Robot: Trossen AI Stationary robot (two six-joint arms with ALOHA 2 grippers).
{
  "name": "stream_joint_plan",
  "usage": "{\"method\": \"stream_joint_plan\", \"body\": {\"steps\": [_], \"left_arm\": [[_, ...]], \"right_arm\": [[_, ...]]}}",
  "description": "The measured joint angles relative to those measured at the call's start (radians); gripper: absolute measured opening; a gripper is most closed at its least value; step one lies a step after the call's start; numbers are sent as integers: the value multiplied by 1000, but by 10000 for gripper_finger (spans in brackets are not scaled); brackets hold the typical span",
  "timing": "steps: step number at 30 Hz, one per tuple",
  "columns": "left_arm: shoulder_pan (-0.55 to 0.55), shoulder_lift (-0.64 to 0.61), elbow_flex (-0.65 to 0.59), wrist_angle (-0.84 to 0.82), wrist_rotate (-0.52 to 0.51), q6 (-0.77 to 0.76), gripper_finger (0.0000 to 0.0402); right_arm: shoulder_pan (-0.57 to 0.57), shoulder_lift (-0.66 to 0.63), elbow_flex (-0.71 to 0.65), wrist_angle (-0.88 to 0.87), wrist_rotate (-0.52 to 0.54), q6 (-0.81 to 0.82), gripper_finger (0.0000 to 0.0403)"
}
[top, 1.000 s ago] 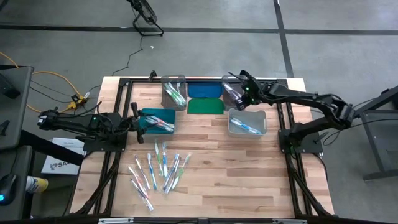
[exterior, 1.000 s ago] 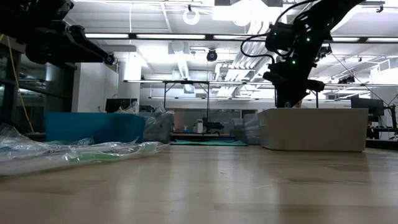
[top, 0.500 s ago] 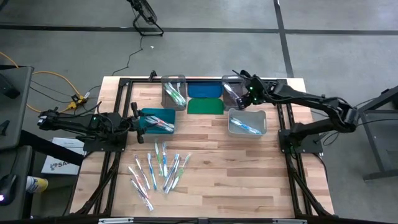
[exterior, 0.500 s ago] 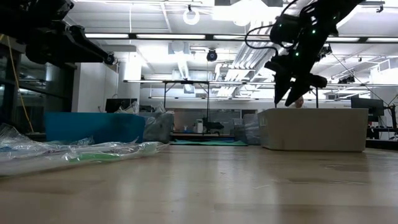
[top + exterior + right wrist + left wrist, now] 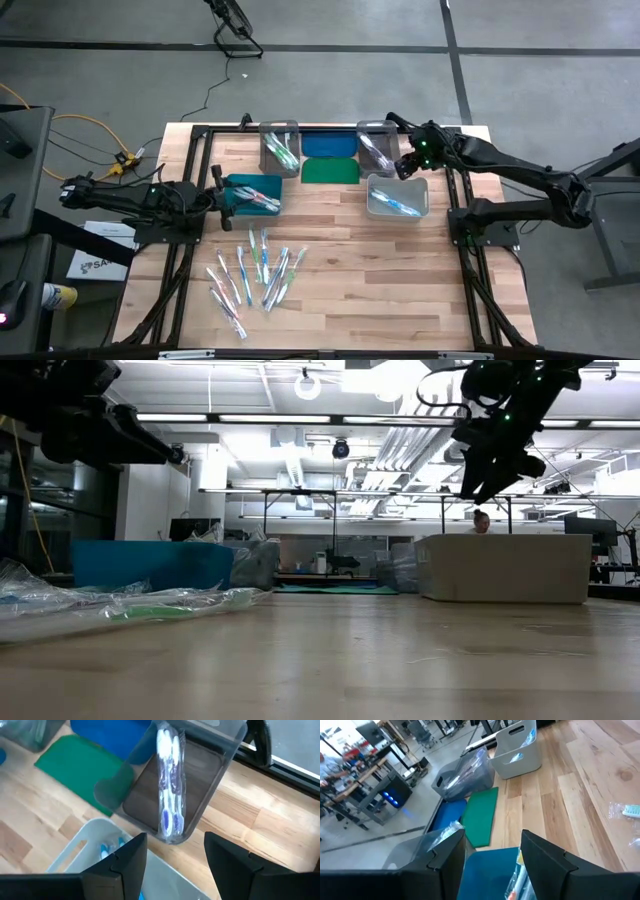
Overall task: Pick & Place Toothbrushes
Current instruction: Put the blue toothbrush into the grey bin
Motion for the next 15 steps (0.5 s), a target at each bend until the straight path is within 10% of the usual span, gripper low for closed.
{"method": "stream_joint_plan", "body": {"steps": [8,15], "left_arm": [[0,129,2,-16,90,-75,184],[-1,223,2,-20,402,-103,184]], "right_arm": [[82,-2,0,-54,2,-37,191],[179,-36,0,-129,3,-38,191]]}}
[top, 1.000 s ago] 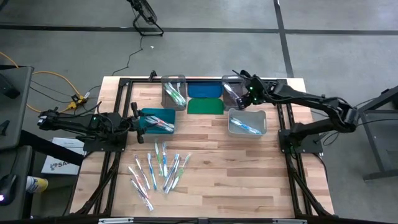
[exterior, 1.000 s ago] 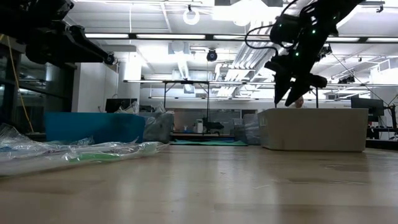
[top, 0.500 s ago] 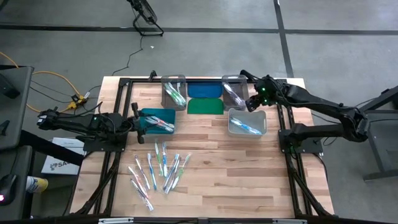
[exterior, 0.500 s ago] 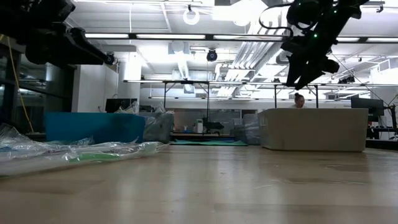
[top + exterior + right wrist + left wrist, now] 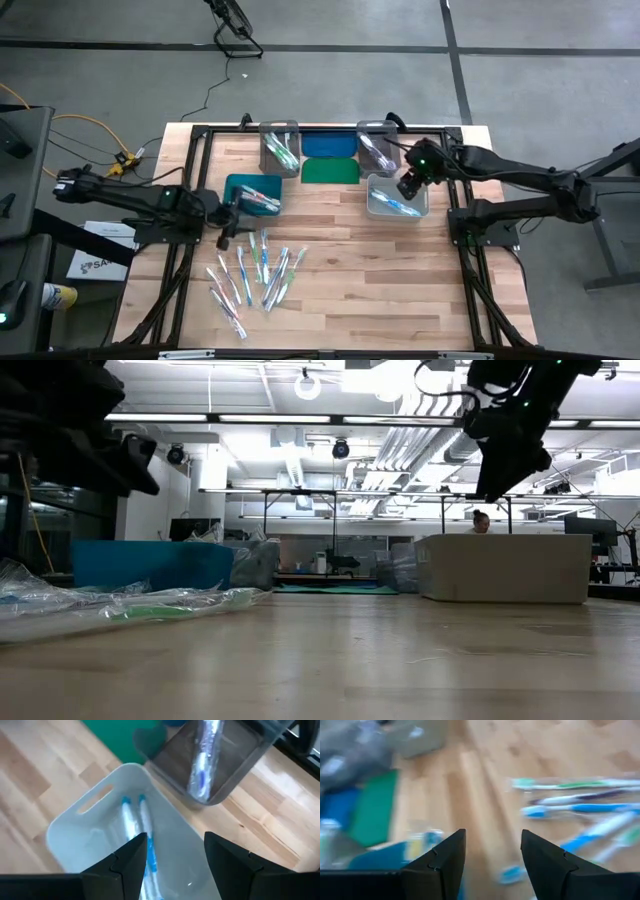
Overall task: Pick & Place Toothbrushes
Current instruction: Put the blue toothbrush into the grey bin
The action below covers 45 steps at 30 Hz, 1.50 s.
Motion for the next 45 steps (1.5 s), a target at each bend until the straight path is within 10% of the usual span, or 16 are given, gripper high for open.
{"method": "stream_joint_plan", "body": {"steps": [11,28,45], "left_arm": [[-61,121,1,-1,196,-13,184],[-323,433,215,-240,96,51,184],[-354,774,251,-236,140,164,148]], "right_arm": [[79,-97,0,-4,0,-6,191],[84,-104,0,-6,-2,-45,191],[84,-104,0,-10,-5,-52,191]]}}
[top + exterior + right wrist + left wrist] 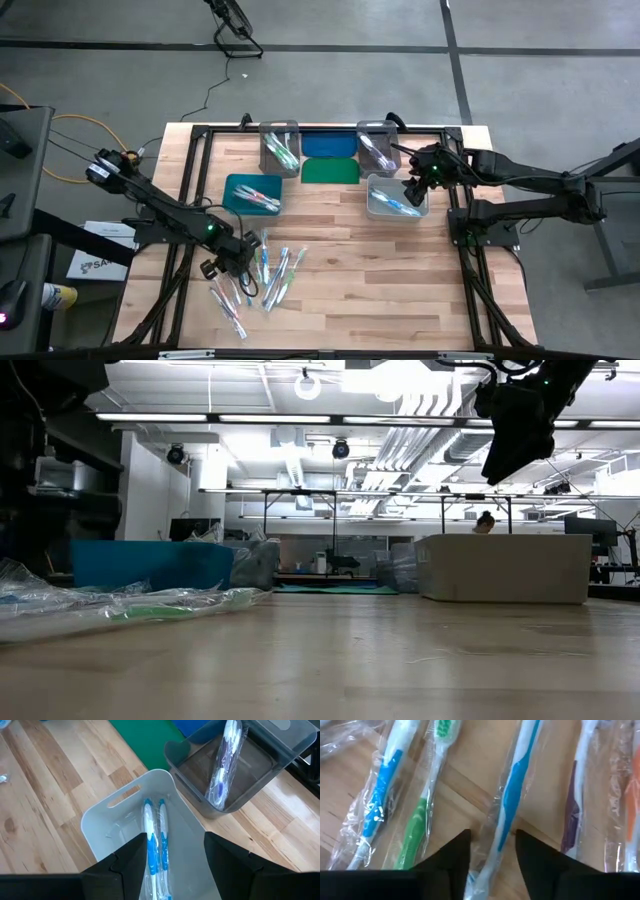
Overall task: Pick & Place Toothbrushes
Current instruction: Put the blue toothbrush into the grey bin
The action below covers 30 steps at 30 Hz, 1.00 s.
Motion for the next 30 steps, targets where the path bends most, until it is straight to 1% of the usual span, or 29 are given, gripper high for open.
{"method": "stream_joint_plan", "body": {"steps": [3,7,8,12,16,18,21,24,26,28,30], "left_arm": [[0,1,-1,6,0,0,100],[0,2,7,5,-8,-1,24],[0,3,15,3,-11,-1,15],[1,3,88,0,-23,-26,18],[1,3,213,-111,-31,-28,9],[1,3,277,-174,-90,-15,8],[2,3,361,-221,-244,86,9],[42,2,407,-193,-406,205,8],[100,2,413,-115,-466,258,8],[180,2,413,-20,-481,320,8],[260,2,413,94,-474,382,8]], "right_arm": [[0,0,0,-2,-2,0,191],[0,0,0,-4,-3,0,191],[0,0,0,-5,-4,-1,191],[0,0,0,-20,-28,-20,191],[0,0,0,-68,-31,-21,191],[0,-1,-9,-73,-30,-22,191],[0,-9,-50,-46,-28,-46,191],[2,-21,-112,48,-40,-96,191],[17,-28,-157,141,-63,-130,192],[44,-38,-197,259,-70,-166,191],[78,-45,-237,378,-70,-229,191]]}}
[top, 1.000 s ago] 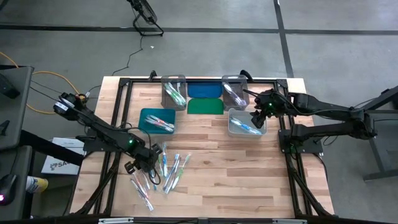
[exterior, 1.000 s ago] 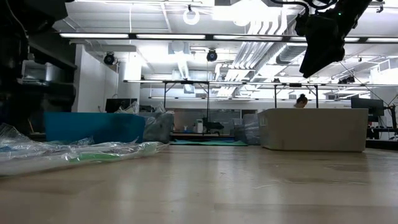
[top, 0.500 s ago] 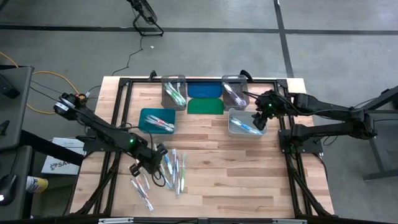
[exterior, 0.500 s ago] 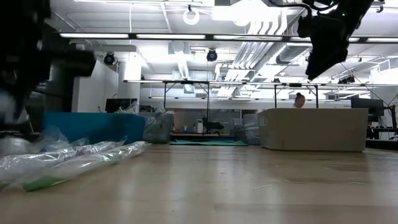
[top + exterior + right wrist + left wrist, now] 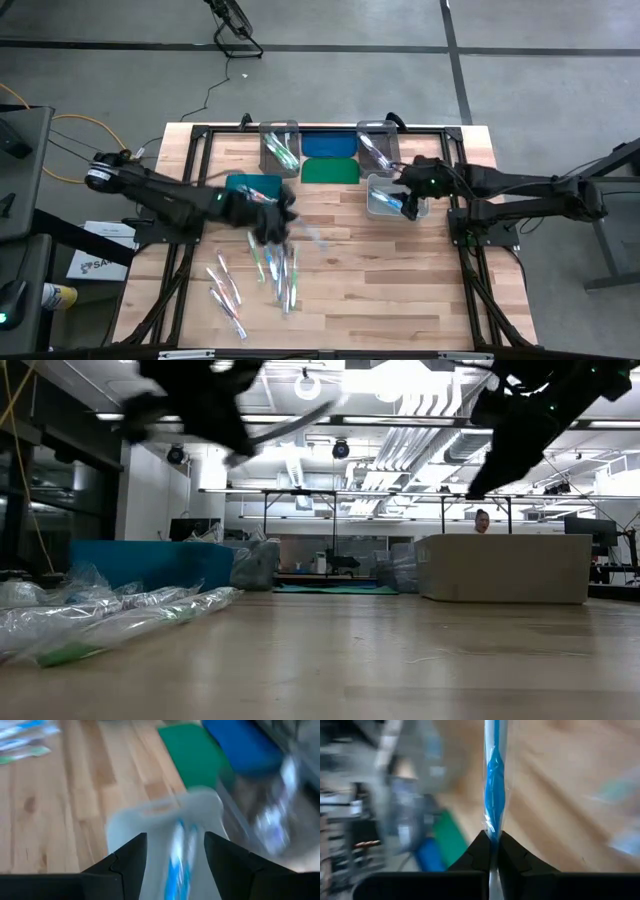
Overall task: Pick & Place Toothbrushes
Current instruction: Put the blue toothbrush into the grey bin
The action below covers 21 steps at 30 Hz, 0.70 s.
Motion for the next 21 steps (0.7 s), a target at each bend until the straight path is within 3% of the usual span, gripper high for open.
{"method": "stream_joint_plan", "body": {"steps": [3,10,14,21], "left_arm": [[129,12,1,198,77,71,8],[381,70,1,517,400,82,8],[470,143,1,676,516,42,8],[552,293,2,991,711,-80,13]], "right_arm": [[51,0,-56,165,23,-93,191],[104,11,-213,732,95,-273,192],[98,54,-285,1033,91,-370,192],[64,207,-297,1323,4,-436,192]]}}
